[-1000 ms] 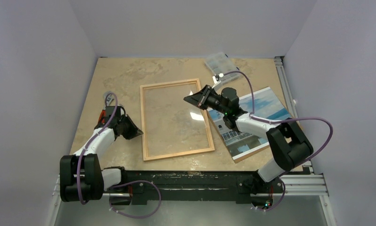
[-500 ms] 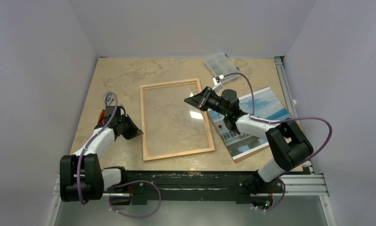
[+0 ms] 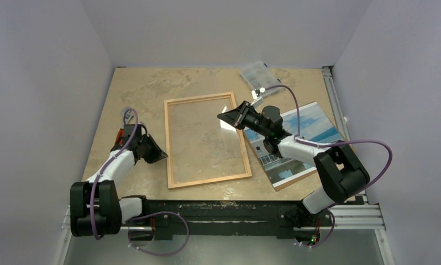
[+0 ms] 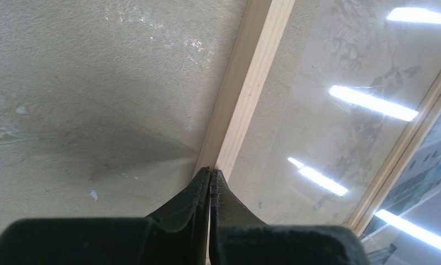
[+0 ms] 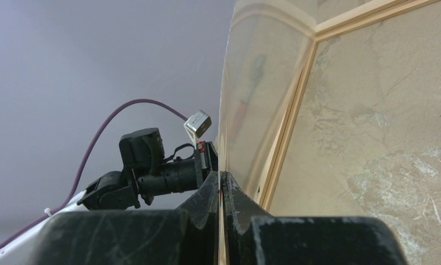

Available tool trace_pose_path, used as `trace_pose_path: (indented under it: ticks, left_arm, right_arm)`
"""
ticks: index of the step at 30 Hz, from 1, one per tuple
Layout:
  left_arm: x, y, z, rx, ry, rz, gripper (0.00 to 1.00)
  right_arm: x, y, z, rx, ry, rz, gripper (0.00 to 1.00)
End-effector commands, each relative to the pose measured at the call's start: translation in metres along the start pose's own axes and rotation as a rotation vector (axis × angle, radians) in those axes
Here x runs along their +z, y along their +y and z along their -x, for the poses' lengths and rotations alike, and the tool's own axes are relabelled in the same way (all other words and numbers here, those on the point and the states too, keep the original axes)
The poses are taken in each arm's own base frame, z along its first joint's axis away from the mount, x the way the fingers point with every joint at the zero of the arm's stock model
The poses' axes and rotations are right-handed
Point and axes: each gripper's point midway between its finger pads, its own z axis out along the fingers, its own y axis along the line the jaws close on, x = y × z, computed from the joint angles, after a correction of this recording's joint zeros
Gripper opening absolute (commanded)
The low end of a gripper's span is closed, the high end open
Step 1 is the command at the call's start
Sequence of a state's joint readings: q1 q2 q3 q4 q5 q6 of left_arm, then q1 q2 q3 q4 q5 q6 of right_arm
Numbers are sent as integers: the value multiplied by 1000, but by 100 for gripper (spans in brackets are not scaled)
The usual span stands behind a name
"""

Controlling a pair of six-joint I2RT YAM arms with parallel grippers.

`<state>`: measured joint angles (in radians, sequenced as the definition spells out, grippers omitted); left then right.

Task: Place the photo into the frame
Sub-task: Place the photo frame item in the photo frame.

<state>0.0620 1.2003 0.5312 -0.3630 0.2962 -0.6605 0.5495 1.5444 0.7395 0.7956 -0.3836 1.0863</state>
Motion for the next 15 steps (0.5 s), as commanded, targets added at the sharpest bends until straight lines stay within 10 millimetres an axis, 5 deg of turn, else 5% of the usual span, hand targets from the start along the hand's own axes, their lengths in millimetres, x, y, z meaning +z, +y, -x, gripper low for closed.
trace_pose_path:
  ticks: [1,15]
  left_arm:
    - [3,8,-5,24,22,35,0]
    - [3,9,-5,22,24,36,0]
  right_arm:
    - [1,21,15,-26,-65,75,0]
    - [4,-2,-2,18,-14,47,0]
